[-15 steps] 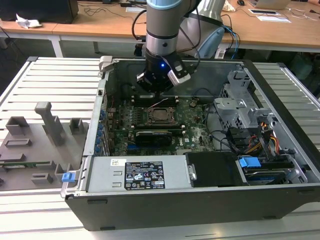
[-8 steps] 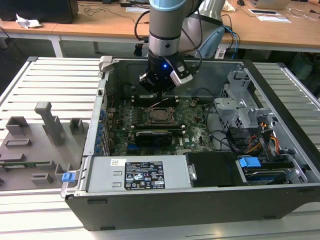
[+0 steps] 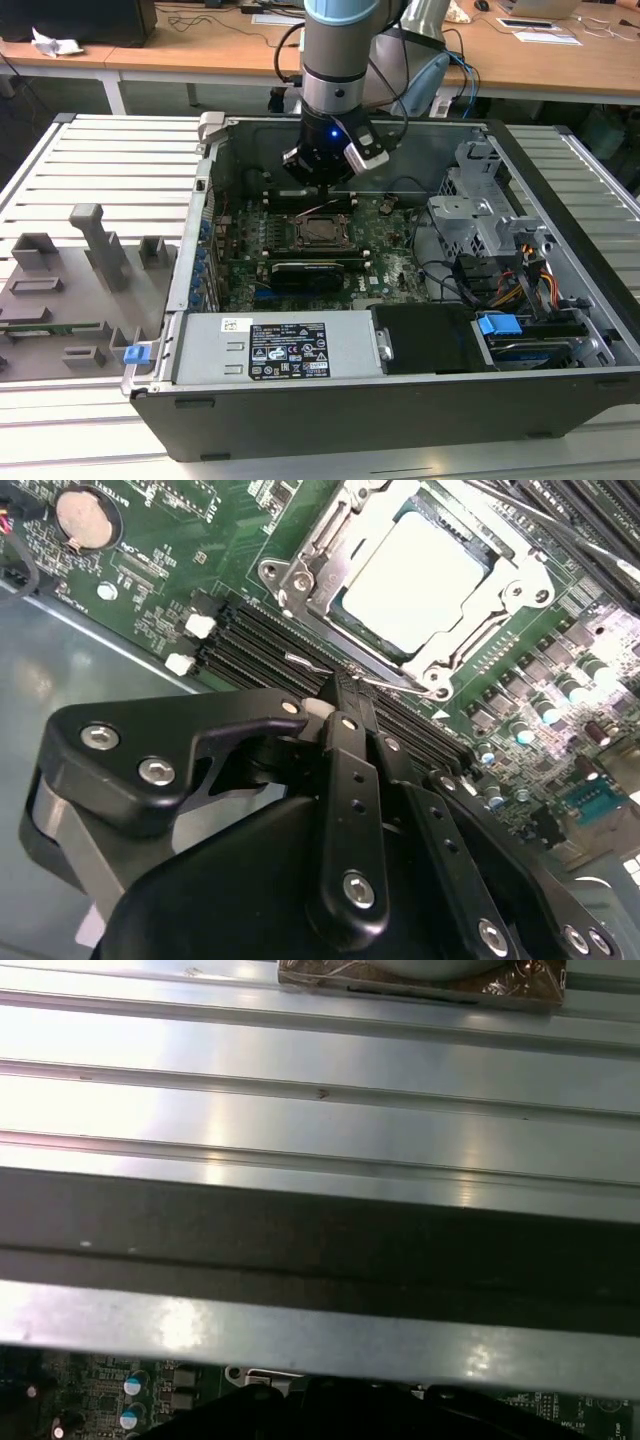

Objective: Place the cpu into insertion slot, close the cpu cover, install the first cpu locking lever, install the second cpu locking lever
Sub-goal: 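Install the first cpu locking lever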

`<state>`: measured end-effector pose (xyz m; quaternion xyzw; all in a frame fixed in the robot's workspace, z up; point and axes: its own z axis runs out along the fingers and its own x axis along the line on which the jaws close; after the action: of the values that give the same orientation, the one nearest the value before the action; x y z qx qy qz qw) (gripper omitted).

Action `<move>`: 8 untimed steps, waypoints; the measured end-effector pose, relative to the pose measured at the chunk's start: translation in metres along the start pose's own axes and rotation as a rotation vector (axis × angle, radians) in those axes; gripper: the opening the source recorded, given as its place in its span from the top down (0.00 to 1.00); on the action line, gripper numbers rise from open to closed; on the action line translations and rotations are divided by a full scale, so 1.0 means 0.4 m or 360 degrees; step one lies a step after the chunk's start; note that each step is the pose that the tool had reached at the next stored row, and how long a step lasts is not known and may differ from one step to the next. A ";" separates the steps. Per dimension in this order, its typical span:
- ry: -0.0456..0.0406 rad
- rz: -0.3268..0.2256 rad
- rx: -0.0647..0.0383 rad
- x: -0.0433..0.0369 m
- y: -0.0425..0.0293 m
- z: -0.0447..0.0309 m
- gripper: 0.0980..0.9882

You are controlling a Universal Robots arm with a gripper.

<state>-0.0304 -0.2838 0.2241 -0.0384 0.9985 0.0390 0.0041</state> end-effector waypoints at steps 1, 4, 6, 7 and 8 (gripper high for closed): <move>0.0000 0.0000 0.0000 -0.002 0.000 0.001 0.99; 0.0000 0.0001 0.0000 -0.010 -0.001 0.005 0.99; 0.0000 0.0000 0.0000 -0.015 -0.002 0.008 0.99; 0.0000 0.0001 0.0000 -0.017 -0.002 0.009 0.99; 0.0000 0.0003 0.0000 -0.020 -0.002 0.010 0.99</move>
<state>-0.0225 -0.2839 0.2200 -0.0373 0.9985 0.0389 0.0042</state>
